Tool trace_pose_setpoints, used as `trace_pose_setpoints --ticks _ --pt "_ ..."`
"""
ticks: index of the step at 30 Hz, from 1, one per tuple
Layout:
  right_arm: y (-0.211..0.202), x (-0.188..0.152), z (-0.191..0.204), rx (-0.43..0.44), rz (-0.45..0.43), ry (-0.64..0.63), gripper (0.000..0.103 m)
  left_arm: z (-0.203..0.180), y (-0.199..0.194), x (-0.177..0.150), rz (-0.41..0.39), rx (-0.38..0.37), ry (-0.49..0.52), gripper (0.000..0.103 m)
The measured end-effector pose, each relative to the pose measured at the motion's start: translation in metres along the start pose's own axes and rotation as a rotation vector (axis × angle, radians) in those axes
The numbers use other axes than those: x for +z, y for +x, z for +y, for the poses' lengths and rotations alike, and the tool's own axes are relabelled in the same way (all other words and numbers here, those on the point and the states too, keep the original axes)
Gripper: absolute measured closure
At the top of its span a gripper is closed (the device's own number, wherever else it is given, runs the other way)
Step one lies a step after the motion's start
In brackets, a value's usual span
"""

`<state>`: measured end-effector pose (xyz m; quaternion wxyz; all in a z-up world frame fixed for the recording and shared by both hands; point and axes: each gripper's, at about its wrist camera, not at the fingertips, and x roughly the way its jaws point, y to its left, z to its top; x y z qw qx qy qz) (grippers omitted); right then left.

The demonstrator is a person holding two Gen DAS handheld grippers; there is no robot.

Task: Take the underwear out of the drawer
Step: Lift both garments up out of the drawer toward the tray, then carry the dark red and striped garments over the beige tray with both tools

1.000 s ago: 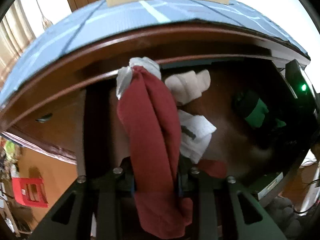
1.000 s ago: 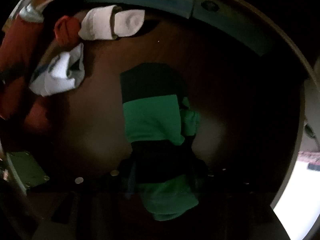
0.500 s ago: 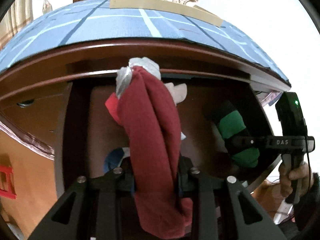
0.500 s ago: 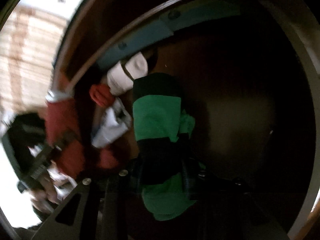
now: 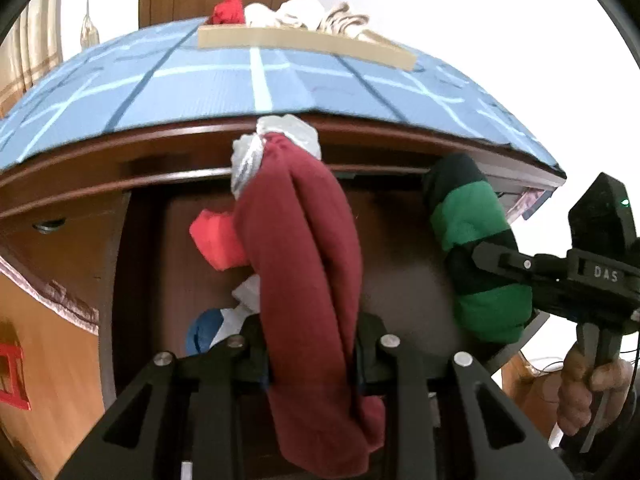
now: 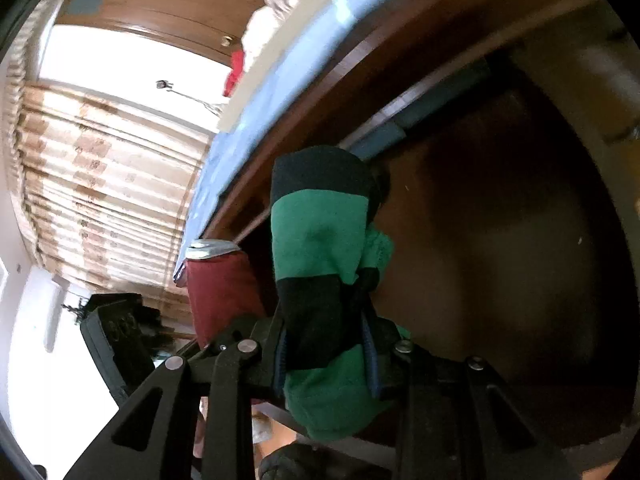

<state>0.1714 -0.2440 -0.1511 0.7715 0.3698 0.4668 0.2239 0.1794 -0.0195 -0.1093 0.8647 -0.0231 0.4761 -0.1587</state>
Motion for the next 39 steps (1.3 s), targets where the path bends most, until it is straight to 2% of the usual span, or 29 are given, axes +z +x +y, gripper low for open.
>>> trace_pose_setpoints --ticks 9,14,26,39 --pt "-0.05 0.0 0.047 -0.006 -0.153 -0.117 0.07 -0.015 -0.025 0.003 -0.097 -0.004 0.032 0.076" --pt "-0.068 -0.004 0.052 0.003 -0.2 -0.139 0.07 -0.016 -0.036 0.005 -0.139 -0.015 0.026 0.076" --pt "-0.076 -0.003 0.085 -0.004 -0.294 -0.228 0.07 -0.024 -0.06 0.033 -0.248 -0.028 0.043 0.076" --pt "-0.081 0.012 0.116 0.036 -0.352 -0.276 0.07 -0.03 -0.073 0.058 -0.319 0.007 0.078 0.076"
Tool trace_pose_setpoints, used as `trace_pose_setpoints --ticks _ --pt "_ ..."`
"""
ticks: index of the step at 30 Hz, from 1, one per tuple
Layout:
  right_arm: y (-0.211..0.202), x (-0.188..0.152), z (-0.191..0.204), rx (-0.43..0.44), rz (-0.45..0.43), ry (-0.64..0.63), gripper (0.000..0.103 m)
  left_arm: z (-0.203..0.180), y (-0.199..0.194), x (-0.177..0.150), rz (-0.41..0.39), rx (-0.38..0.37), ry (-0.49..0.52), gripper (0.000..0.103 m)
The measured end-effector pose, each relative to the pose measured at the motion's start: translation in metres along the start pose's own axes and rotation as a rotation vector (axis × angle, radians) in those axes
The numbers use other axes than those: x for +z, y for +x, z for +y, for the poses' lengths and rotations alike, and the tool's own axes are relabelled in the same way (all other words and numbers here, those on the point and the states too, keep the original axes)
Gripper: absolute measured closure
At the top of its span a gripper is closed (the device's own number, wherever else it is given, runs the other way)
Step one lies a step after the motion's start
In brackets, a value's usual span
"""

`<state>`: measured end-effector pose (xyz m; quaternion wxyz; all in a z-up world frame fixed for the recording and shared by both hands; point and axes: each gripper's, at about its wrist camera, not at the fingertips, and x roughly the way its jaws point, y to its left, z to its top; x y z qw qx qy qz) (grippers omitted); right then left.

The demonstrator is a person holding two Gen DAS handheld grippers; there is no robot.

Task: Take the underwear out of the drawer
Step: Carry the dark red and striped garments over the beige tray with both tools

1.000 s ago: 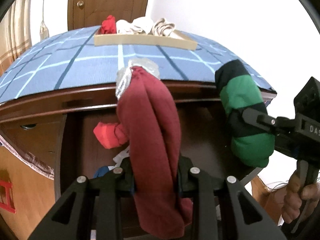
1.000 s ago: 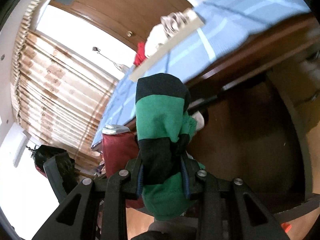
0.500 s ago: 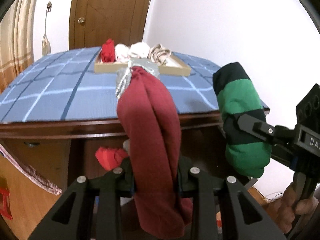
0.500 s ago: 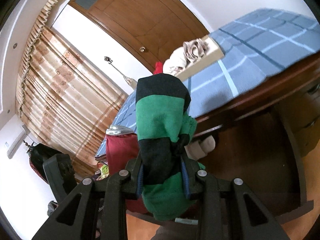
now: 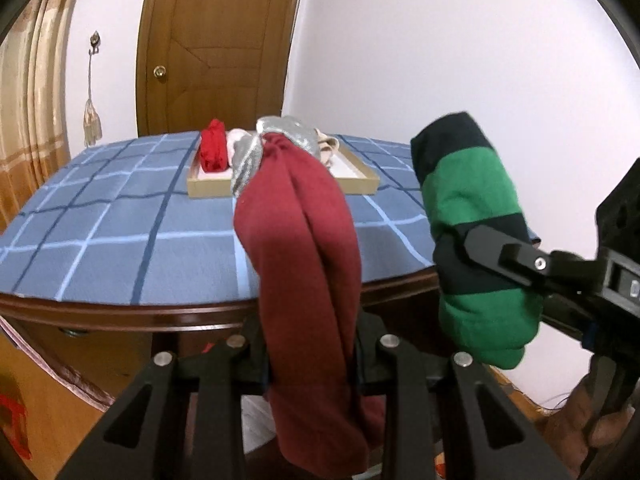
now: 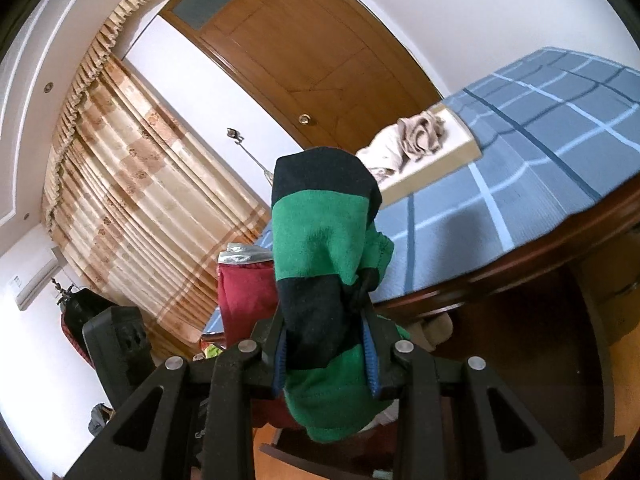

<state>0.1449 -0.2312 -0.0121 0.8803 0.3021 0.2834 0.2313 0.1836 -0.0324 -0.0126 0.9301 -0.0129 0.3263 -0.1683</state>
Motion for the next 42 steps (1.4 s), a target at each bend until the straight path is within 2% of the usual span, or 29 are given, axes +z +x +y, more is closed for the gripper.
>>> trace_pose_setpoints --ticks 7,24,42 --pt "0.003 0.012 0.015 0.011 -0.032 -0.041 0.07 -0.002 0.004 0.02 -0.029 0.051 0.043 0.076" --pt "0.02 0.041 0.022 0.03 -0.079 -0.047 0.07 -0.001 0.017 0.052 -0.074 0.06 0.057 0.076" --pt "0.057 0.07 0.016 -0.012 -0.112 -0.061 0.07 0.011 0.045 0.079 -0.098 0.089 0.046 0.076"
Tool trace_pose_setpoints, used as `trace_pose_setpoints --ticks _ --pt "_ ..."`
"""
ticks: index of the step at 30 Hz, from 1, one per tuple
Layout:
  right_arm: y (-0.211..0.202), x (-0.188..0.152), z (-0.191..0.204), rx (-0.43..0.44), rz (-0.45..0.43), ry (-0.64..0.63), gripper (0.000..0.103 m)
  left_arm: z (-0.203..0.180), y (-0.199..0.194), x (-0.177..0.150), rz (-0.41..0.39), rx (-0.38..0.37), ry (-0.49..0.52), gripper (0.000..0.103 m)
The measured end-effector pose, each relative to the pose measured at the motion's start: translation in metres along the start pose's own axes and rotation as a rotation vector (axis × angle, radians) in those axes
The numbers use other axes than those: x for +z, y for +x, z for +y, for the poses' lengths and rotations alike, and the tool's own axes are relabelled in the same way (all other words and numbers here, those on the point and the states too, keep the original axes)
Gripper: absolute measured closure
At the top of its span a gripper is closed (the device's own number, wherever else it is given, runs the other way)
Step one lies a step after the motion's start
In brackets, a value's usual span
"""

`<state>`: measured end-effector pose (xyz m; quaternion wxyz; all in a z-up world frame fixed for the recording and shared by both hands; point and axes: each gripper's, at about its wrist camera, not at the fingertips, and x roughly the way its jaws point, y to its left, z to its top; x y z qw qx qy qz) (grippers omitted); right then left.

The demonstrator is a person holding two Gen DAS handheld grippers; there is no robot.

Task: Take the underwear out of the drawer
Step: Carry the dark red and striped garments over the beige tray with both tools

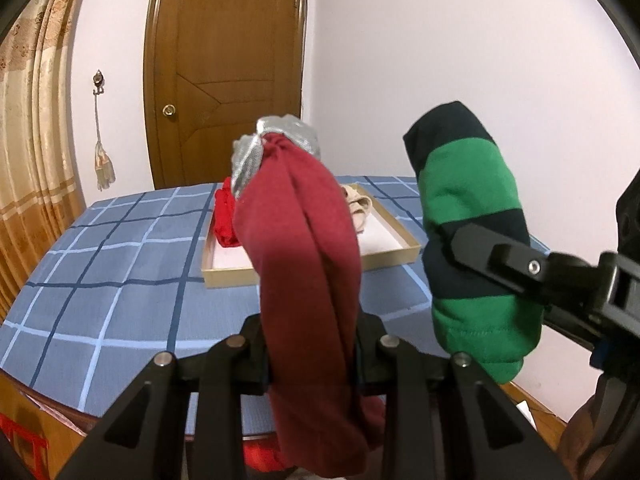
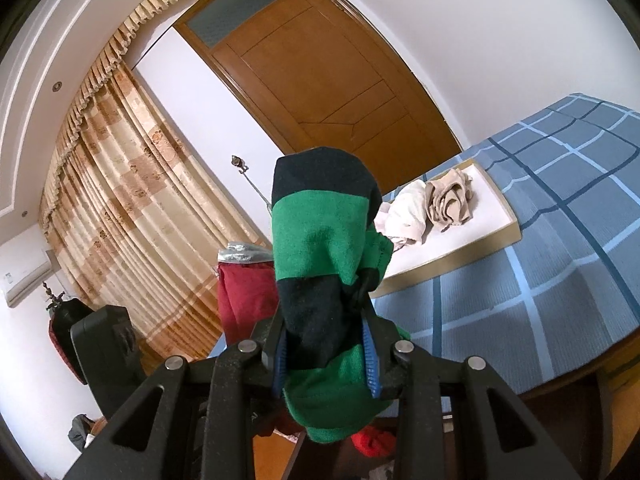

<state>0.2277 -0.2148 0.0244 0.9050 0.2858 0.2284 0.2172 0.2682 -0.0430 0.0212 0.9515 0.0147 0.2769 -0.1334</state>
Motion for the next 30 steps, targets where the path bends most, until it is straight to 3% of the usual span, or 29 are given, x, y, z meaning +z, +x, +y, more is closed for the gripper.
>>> trace_pose_setpoints --ticks 12,30 --pt "0.035 0.012 -0.003 -0.036 -0.022 -0.025 0.07 0.013 0.03 0.012 -0.017 0.024 -0.016 0.076" --pt "0.119 0.038 -0.017 -0.13 -0.079 -0.127 0.07 0.049 0.106 0.039 -0.053 0.087 -0.054 0.076"
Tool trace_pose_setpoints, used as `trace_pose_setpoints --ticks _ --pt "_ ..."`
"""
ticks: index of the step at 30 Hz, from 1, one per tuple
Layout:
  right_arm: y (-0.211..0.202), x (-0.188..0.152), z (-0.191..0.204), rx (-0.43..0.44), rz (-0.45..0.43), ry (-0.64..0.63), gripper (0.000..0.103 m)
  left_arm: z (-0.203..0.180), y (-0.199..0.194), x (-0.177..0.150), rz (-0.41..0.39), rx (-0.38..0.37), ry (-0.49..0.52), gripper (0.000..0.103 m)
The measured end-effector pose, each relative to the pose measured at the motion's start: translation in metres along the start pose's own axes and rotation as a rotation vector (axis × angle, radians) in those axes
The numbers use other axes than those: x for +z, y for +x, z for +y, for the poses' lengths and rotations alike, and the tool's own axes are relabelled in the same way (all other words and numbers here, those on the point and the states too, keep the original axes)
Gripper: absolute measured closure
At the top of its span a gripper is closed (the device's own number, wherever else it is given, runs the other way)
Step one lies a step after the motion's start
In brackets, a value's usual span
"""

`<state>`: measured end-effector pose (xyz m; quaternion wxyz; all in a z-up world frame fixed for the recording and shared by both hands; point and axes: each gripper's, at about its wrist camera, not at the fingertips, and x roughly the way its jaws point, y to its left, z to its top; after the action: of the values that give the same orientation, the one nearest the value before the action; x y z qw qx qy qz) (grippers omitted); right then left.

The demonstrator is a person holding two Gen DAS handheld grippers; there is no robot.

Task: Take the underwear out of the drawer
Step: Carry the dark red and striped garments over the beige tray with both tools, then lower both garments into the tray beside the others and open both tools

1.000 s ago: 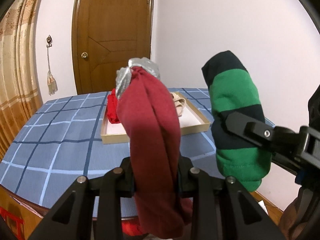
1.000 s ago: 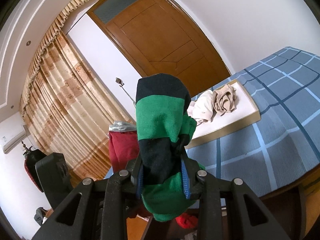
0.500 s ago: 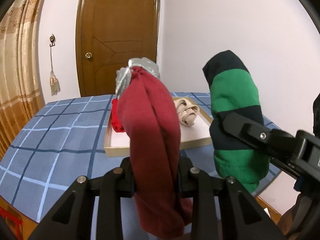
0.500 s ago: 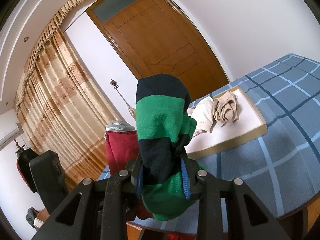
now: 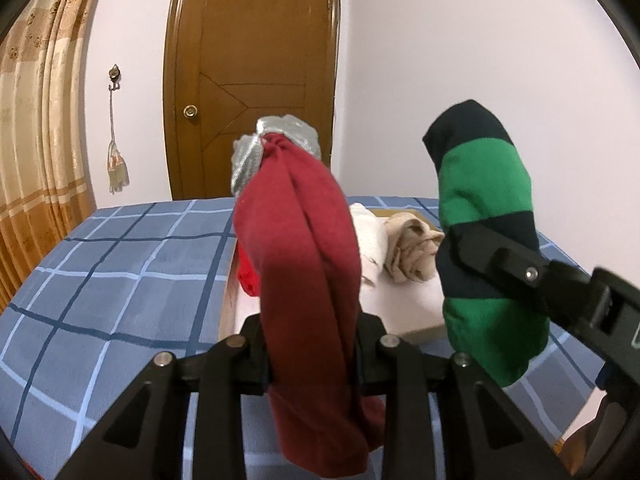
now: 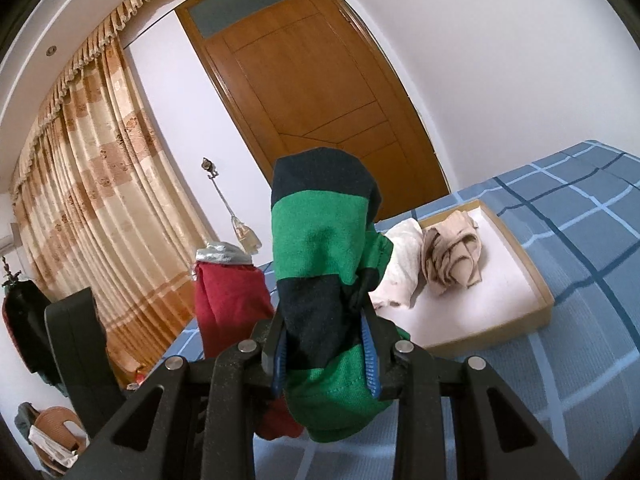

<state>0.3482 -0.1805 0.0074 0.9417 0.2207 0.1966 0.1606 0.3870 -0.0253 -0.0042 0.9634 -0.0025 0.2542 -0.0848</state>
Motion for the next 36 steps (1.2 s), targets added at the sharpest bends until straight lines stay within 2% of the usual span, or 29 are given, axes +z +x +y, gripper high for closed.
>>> trace_pose_setpoints --ticks 13,25,36 --pt "0.059 0.003 -0.014 -0.025 0.003 -0.001 0.07 0.007 0.051 0.01 0.019 0.039 -0.028 0.076" --pt "0.099 0.002 -0.025 -0.084 0.024 -0.03 0.07 0.01 0.08 0.017 0.041 0.053 -0.025 0.076" --pt "0.124 0.005 -0.034 -0.122 0.07 0.004 0.07 0.014 0.107 0.022 0.13 0.042 -0.039 0.076"
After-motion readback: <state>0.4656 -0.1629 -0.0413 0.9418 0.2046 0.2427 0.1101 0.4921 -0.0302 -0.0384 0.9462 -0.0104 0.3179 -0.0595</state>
